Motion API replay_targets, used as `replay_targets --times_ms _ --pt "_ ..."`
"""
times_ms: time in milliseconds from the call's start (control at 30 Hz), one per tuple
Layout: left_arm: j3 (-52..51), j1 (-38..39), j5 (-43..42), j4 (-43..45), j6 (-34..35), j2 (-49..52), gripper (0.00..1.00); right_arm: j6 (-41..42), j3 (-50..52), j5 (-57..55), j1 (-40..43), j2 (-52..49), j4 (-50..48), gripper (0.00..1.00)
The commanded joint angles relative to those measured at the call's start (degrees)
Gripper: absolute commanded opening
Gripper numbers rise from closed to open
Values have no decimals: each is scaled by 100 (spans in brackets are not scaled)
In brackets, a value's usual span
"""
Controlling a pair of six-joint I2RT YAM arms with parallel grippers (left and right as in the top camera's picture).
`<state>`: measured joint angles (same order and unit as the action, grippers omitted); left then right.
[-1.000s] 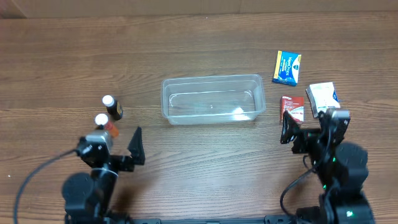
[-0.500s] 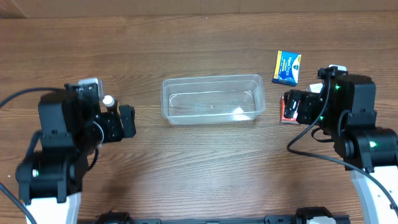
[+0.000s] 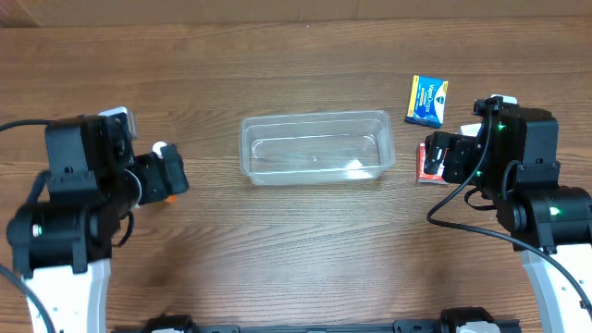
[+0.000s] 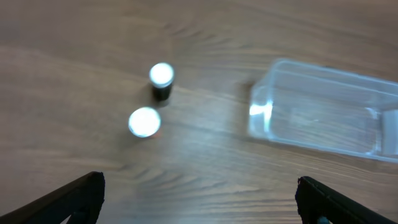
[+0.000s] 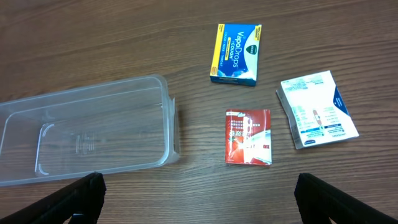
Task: Pack container
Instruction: 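Move the left gripper to the orange Redoxon tube and grasp it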
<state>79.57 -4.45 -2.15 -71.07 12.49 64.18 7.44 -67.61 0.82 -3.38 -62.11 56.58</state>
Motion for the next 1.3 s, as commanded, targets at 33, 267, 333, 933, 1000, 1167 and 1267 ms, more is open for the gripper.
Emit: replay_targets --times_ms 33,267,333,933,1000,1167,1267 --pt "127 -431 470 -280 295 538 100 -35 -199 -81 24 -35 -26 100" --pt "122 -750 409 -389 269 1300 100 -33 -199 -79 24 -278 -24 100" --pt "120 -756 409 -374 197 1554 100 -33 -199 -79 24 -334 -26 100" --pt "120 -754 501 -208 79 3421 85 -35 -199 -83 24 -354 -28 100" --pt "120 -754 564 -181 79 3432 81 -35 -199 -83 24 -354 -28 100" --pt "120 -754 682 48 33 3434 68 -33 -199 -133 24 -354 -28 100" --pt "120 -752 678 111 33 3440 60 -35 -199 -142 24 -354 -28 100"
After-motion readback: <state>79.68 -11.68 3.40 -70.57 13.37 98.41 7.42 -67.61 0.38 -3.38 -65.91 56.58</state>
